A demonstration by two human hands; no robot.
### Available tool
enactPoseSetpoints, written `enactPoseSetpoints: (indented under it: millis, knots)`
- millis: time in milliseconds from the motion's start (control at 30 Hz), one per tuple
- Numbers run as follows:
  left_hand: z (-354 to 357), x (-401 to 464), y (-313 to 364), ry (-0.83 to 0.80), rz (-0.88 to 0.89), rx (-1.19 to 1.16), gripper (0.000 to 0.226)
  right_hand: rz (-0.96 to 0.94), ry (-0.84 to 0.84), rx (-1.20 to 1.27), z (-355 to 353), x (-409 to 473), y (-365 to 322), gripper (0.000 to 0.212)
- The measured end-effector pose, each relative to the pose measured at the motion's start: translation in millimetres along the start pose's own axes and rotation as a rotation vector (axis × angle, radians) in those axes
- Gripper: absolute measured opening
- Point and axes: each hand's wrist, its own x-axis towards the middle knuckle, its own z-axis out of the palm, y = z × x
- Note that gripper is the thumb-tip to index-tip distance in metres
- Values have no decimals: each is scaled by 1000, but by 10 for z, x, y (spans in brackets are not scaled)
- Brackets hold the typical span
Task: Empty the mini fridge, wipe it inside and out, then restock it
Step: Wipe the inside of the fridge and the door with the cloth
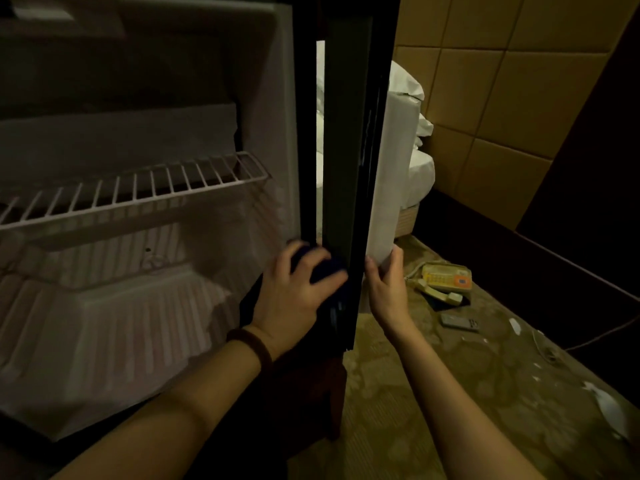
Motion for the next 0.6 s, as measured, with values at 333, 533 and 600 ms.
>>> enactPoseSetpoints:
  millis: [333, 533, 600]
  knots:
    - [276, -422, 92, -89, 117, 61, 30, -37, -7, 43, 10, 66, 68, 25]
    - [226, -549, 308, -199, -50, 29, 45, -69, -29, 66, -16, 70, 96, 35]
    - [167, -350, 292, -107, -202, 16, 43, -48, -46, 104, -24, 75, 111, 33]
